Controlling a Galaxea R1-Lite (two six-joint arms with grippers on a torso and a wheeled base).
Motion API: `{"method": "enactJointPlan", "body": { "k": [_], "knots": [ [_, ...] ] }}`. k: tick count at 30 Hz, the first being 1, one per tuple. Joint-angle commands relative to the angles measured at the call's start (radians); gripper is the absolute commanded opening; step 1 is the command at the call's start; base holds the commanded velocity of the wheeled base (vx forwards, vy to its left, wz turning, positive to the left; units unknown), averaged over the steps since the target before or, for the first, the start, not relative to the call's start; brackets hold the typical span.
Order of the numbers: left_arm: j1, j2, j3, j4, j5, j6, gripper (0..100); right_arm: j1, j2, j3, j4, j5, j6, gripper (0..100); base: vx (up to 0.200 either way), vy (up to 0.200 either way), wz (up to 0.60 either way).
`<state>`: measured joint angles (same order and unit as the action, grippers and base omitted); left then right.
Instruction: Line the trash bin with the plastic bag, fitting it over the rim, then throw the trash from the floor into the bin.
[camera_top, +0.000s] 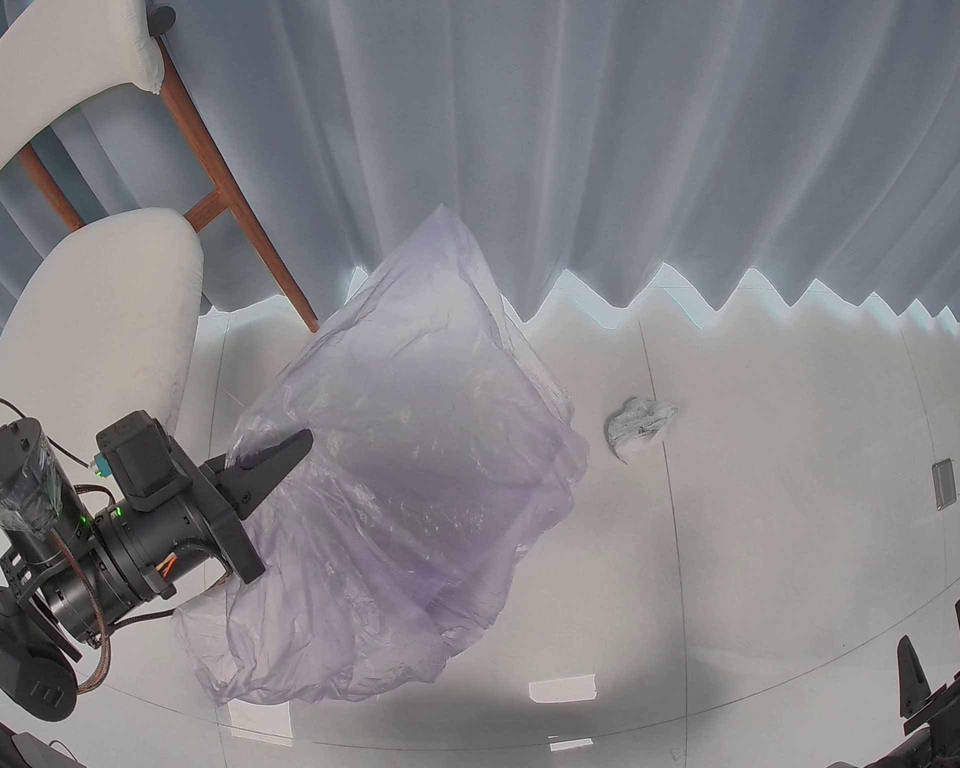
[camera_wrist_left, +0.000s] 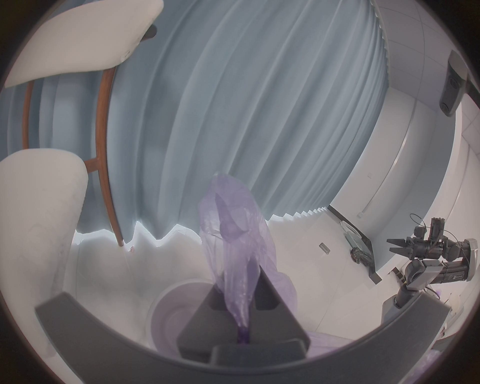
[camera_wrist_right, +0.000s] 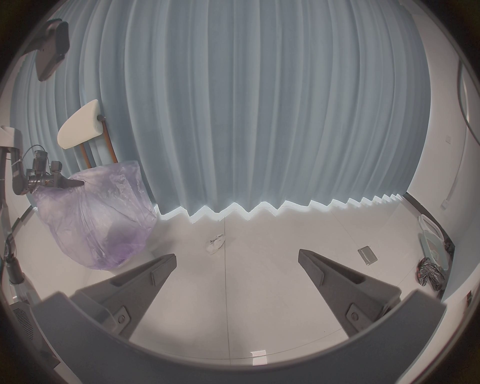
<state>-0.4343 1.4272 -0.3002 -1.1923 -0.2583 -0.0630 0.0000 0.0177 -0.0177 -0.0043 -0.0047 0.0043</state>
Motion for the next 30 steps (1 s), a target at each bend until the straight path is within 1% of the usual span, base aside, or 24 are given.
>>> {"method": "enactJointPlan", "body": {
  "k": [1,3,5,8,10,16,19,21,22,25,28,30],
  "knots": [
    [-0.012,-0.047,-0.002,-0.003,0.004,0.022,0,0.000,-0.018,0.018,0.000,0.000,0.000,100,0.000,0.000,0.00],
    [-0.012,-0.079,-0.016,0.011,0.005,0.023,0,0.000,-0.018,0.018,0.000,0.000,0.000,100,0.000,0.000,0.00],
    [0.009,-0.116,-0.034,0.065,0.013,0.022,0,0.000,-0.018,0.018,0.000,0.000,0.000,100,0.000,0.000,0.00],
    [0.068,-0.143,-0.054,0.143,0.033,0.025,0,0.000,-0.018,0.018,0.000,0.000,0.000,100,0.000,0.000,0.00],
    [0.092,-0.166,-0.057,0.181,0.033,0.029,0,0.000,-0.018,0.018,0.000,0.000,0.000,100,0.000,0.000,0.00],
    [0.111,-0.240,-0.066,0.281,0.034,0.060,0,0.000,-0.018,0.018,0.000,0.000,0.000,100,0.000,0.000,0.00],
    [0.112,-0.271,-0.074,0.318,0.034,0.061,0,0.000,-0.018,0.018,0.000,0.000,0.000,100,0.000,0.000,0.00],
    [0.112,-0.271,-0.074,0.318,0.034,0.061,0,0.000,-0.018,0.018,0.000,0.000,0.000,100,0.000,0.000,0.00],
    [0.094,-0.330,-0.073,0.376,0.033,0.089,0,0.000,-0.018,0.018,0.000,0.000,0.000,100,0.000,0.000,0.00],
    [0.089,-0.341,-0.074,0.444,0.025,0.103,0,0.000,-0.018,0.018,0.000,0.000,0.000,100,0.000,0.000,0.00],
    [0.080,-0.329,-0.069,0.453,0.024,0.103,0,0.000,-0.018,0.018,0.000,0.000,0.000,100,0.000,0.000,0.00],
    [0.040,-0.300,-0.059,0.450,0.025,0.095,0,0.000,-0.018,0.018,0.000,0.000,0.000,100,0.000,0.000,0.00]
  ]
}}
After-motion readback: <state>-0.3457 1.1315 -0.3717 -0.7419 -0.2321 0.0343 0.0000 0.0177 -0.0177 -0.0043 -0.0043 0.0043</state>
